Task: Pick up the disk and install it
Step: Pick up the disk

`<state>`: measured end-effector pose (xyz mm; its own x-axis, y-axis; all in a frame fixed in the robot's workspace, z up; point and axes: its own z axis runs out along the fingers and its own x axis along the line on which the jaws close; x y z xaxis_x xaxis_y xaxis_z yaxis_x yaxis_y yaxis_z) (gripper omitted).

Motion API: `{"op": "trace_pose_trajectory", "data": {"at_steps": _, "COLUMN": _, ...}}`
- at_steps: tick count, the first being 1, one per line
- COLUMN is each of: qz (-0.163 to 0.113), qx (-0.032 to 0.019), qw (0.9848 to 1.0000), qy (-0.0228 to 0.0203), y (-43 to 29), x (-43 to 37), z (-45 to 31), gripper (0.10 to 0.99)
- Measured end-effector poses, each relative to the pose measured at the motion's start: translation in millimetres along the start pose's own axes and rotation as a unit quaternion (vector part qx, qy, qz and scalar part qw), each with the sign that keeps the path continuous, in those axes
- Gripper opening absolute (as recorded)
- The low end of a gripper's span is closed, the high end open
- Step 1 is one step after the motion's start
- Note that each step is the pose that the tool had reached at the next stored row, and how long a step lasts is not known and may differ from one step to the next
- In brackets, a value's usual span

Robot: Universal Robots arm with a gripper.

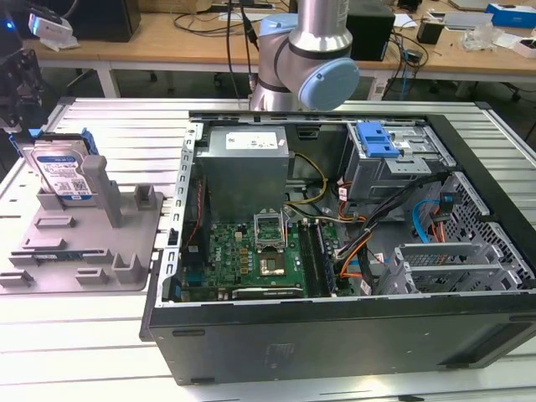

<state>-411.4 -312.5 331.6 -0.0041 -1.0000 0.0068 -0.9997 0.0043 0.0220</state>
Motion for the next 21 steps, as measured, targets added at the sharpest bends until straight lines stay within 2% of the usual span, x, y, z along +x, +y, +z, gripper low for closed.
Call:
{"op": "trace_pose_trajectory", "data": {"at_steps": 7, "qz": -0.004, "qx": 0.0001, "qw": 1.0000, "qy": 0.0001, "y": 3.1, "x": 0.0, "z": 6.9, "gripper": 0.557}}
{"op": "trace_pose_trajectory", "data": {"at_steps": 21, "qz": -0.006, "qx": 0.0000, "qw": 1.0000, "qy": 0.0001, "y": 3.0, "x": -0.2, "z": 20.6, "gripper": 0.557}}
